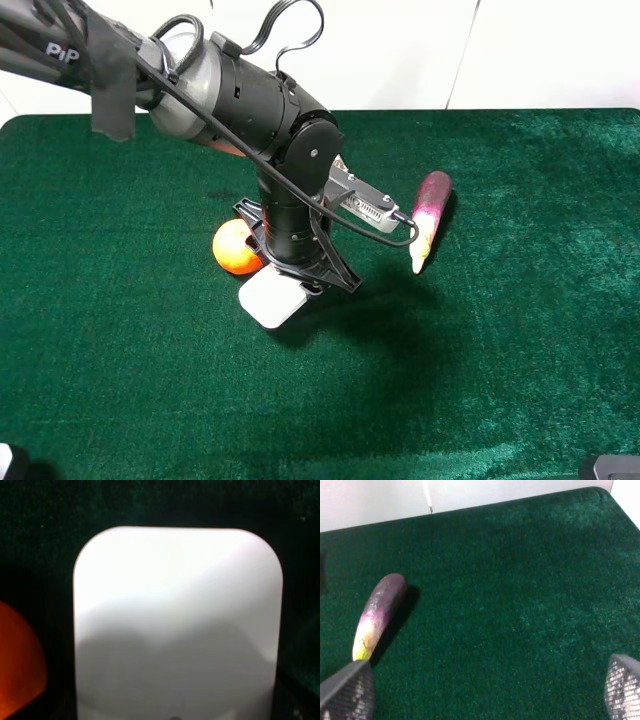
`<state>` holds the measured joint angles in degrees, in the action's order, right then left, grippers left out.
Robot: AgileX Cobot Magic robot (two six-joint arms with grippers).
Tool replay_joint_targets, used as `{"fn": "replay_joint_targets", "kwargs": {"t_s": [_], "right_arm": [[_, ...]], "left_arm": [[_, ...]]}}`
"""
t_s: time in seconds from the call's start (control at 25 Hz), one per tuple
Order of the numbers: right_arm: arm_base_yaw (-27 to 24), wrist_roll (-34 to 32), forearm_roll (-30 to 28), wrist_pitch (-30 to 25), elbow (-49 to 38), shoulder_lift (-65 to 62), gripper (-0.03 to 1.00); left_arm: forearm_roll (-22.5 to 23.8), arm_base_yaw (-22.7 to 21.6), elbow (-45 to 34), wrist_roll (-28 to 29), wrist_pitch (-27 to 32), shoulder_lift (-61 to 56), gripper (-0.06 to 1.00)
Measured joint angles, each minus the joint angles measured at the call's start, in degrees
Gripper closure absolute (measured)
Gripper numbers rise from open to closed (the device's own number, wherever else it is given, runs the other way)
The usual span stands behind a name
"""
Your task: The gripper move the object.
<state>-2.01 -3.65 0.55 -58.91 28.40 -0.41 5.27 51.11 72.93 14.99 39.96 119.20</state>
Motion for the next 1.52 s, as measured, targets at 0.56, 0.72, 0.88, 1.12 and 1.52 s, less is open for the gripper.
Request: {"fn": "replay_joint_targets", "kwargs": {"t_s": [0.56,0.72,0.88,1.12,1.52], "right_arm": [[0.00,0.00,0.00,0.00,0.00,0.00,0.28],[0.00,0.00,0.00,0.00,0.00,0.00,0.28],[0.00,0.00,0.00,0.00,0.00,0.00,0.28],[0.00,0.00,0.00,0.00,0.00,0.00,0.28],[0.00,0.00,0.00,0.00,0.00,0.00,0.28]], "left_arm": [[0.00,0.00,0.00,0.00,0.00,0.00,0.02],[0.00,0.00,0.00,0.00,-0.11,0.00,0.02],[-0.15,0.00,0.75,0.00,0.05,0.00,0.02],[-1.06,0.11,5.16,-0.84,4.18,0.00,0.02],[-1.16,0.65,10.98,-0.90,13.82,-3.12,0.02]]}}
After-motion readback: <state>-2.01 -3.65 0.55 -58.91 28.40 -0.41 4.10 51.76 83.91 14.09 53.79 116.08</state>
